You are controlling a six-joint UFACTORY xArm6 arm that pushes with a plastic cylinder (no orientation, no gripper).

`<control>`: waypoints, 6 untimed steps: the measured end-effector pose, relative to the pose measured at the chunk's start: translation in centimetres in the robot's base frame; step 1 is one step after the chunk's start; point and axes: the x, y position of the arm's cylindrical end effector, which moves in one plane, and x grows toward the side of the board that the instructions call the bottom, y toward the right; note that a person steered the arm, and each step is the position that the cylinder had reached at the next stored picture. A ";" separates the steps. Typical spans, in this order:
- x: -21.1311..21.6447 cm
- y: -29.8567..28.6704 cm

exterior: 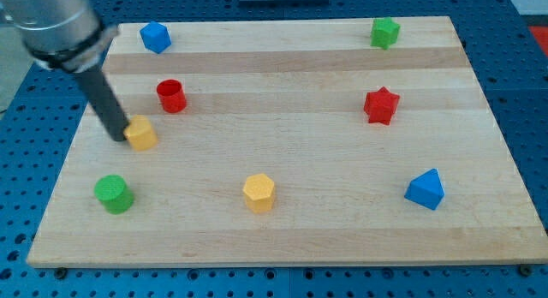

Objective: Place the yellow heart to the right of the red circle

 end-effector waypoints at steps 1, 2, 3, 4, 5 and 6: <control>1.9 3.3; 1.9 2.1; 2.0 2.1; 3.1 3.8; 0.6 13.6; -2.2 15.4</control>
